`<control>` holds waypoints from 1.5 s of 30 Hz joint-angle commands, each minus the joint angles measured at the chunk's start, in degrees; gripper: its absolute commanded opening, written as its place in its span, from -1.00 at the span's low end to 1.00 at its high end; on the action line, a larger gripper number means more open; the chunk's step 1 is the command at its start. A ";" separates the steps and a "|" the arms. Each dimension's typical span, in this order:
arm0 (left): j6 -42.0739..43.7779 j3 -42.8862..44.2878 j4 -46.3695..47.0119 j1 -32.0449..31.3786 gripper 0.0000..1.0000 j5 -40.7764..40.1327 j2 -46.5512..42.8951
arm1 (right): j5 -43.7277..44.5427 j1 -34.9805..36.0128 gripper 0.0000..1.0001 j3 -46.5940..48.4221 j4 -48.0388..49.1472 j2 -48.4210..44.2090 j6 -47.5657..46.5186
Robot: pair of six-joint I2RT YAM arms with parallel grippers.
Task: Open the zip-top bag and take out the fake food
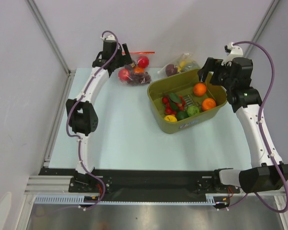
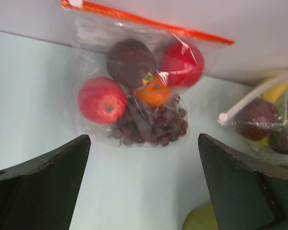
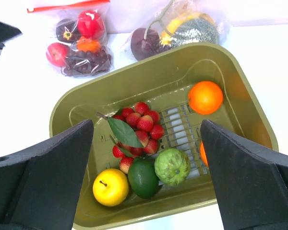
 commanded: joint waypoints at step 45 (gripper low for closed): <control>-0.34 -17.32 17.00 3.63 -0.99 11.59 1.26 | -1.71 0.26 1.00 6.69 1.68 10.75 1.31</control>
